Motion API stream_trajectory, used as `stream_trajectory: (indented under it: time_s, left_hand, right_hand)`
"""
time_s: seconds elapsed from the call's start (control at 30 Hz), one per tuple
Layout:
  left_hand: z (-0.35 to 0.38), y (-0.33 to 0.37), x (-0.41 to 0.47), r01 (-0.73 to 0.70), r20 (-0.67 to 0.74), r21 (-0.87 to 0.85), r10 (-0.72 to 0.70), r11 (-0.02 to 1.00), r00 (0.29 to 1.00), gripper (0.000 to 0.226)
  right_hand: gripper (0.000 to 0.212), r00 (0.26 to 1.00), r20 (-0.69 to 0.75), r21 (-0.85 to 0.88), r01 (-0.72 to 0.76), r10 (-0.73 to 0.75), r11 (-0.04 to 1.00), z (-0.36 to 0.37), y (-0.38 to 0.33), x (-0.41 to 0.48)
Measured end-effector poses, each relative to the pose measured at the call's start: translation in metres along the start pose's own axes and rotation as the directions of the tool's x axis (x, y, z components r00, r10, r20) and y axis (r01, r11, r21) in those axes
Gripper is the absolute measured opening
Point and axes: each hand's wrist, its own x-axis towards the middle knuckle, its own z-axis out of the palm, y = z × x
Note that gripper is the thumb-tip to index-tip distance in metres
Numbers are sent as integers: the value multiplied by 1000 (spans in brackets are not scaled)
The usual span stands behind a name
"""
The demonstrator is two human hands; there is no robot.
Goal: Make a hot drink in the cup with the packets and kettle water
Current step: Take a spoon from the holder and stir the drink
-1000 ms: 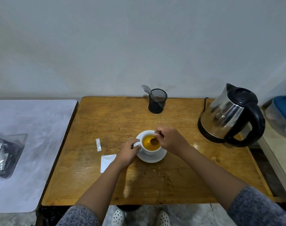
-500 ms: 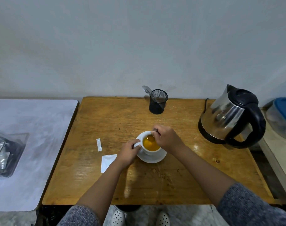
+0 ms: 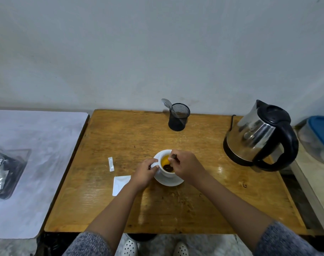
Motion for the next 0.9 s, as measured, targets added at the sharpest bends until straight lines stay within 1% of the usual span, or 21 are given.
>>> stream_trajectory:
  time_s: [0.17, 0.3, 0.5, 0.63, 0.73, 0.9]
  left_hand:
    - [-1, -2, 1, 4, 4, 19, -5, 1000, 1000, 28]
    - [0, -2, 1, 21, -1, 20, -21, 1000, 1000, 29]
    - [0, -2, 1, 30, 8, 1, -30, 1000, 1000, 27]
    - [0, -2, 0, 23, 2, 6, -23, 1000, 1000, 27]
    - [0, -1, 1, 5, 6, 12, -5, 1000, 1000, 26]
    - [-1, 0, 1, 3, 3, 25, -3, 1000, 1000, 28]
  right_hand:
    - [18, 994, -108, 29, -29, 32, 999, 7, -1, 8]
    - [16, 986, -161, -2, -46, 46, 999, 3, 8, 14]
    - [16, 988, -120, -31, -101, 97, 994, -11, 18, 7]
    - [12, 997, -65, -20, -43, 41, 999, -4, 8, -9]
    - [14, 999, -31, -9, -8, 8, 1000, 2, 0, -8]
    - [17, 998, -63, 6, 30, -29, 1000, 5, -2, 6]
